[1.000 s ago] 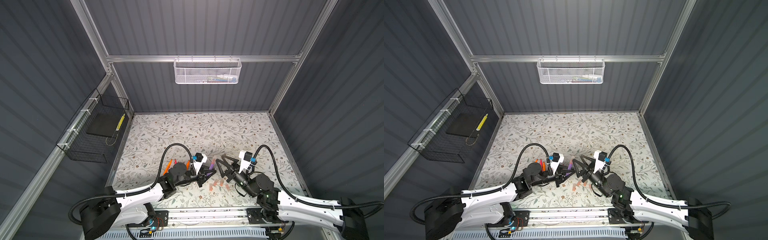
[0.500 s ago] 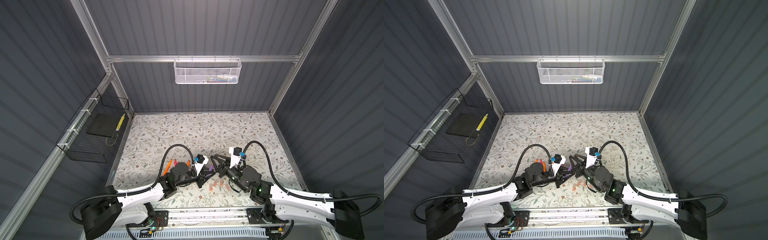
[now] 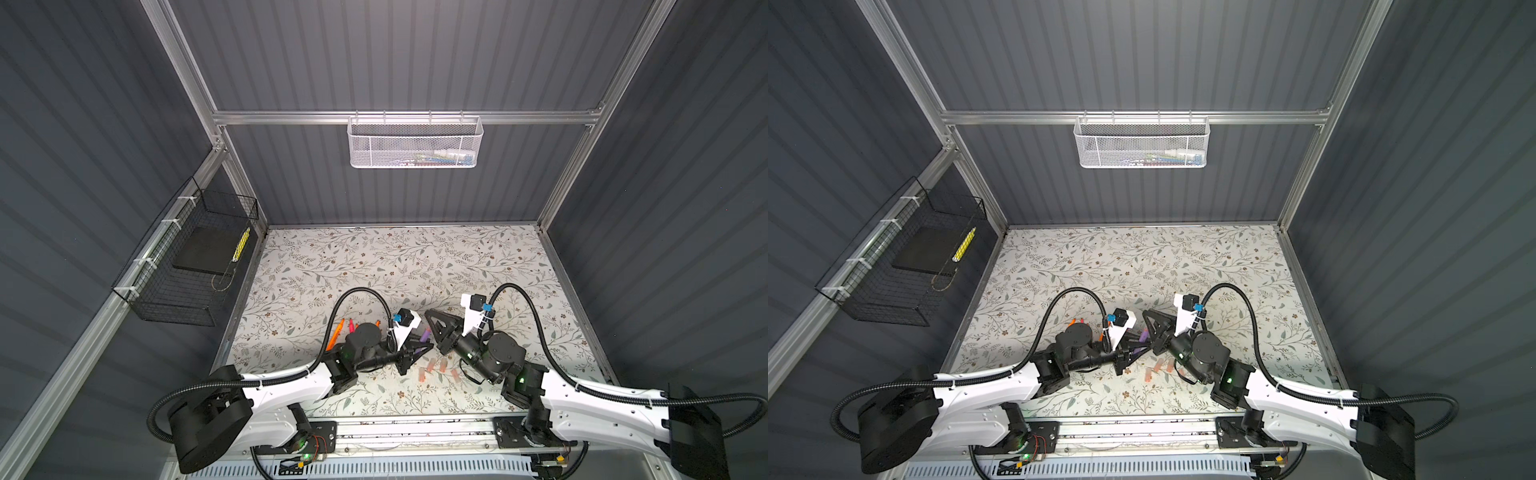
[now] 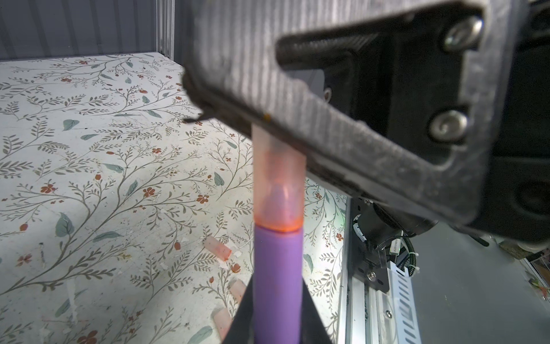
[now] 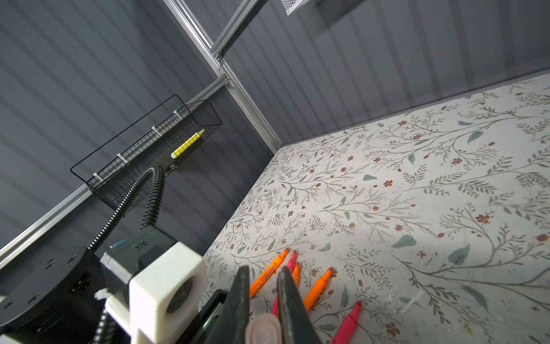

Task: Insert the pens into the pen caps
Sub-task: 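Press the pink cap further down over the purple marker with the right gripper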

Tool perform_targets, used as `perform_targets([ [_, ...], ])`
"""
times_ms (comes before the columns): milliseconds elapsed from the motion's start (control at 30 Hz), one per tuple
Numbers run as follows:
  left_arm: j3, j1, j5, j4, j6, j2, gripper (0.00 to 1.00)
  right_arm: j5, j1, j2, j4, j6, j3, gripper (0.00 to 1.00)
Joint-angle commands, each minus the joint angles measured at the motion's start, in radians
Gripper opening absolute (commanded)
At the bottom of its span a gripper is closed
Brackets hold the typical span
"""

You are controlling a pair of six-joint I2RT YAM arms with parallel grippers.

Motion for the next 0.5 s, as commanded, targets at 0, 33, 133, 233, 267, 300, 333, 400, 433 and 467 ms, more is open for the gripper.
perform_targets([
  [0, 0.078, 0.009, -0.022, 0.025, 0.034, 0.010, 0.00, -0.076, 0.011, -0.027, 0.004, 0.026, -0.051, 0.00],
  [33, 0.086, 0.009, -0.022, 0.025, 0.038, 0.012, 0.00, -0.083, 0.011, -0.034, 0.008, 0.025, -0.062, 0.00],
  [133, 0.118, 0.009, 0.000, 0.024, 0.047, 0.012, 0.00, -0.115, 0.012, -0.045, 0.037, 0.016, -0.099, 0.00],
  [233, 0.145, 0.012, 0.039, 0.004, 0.069, -0.006, 0.00, -0.142, 0.013, -0.044, 0.039, 0.002, -0.118, 0.00],
  [267, 0.151, 0.013, 0.040, -0.006, 0.080, -0.015, 0.00, -0.150, 0.014, -0.041, 0.040, 0.001, -0.124, 0.00],
  [300, 0.157, 0.013, 0.040, -0.016, 0.091, -0.023, 0.00, -0.157, 0.015, -0.037, 0.044, -0.001, -0.130, 0.00],
  [333, 0.161, 0.012, 0.040, -0.026, 0.100, -0.031, 0.00, -0.161, 0.017, -0.032, 0.048, -0.001, -0.136, 0.00],
  [400, 0.178, 0.013, 0.031, -0.057, 0.124, -0.040, 0.00, -0.157, 0.027, -0.015, 0.050, 0.003, -0.139, 0.00],
  [433, 0.182, 0.013, 0.020, -0.067, 0.135, -0.043, 0.00, -0.155, 0.032, -0.006, 0.051, 0.008, -0.138, 0.00],
  [467, 0.184, 0.013, -0.002, -0.075, 0.148, -0.047, 0.00, -0.148, 0.039, 0.006, 0.052, 0.016, -0.138, 0.00],
])
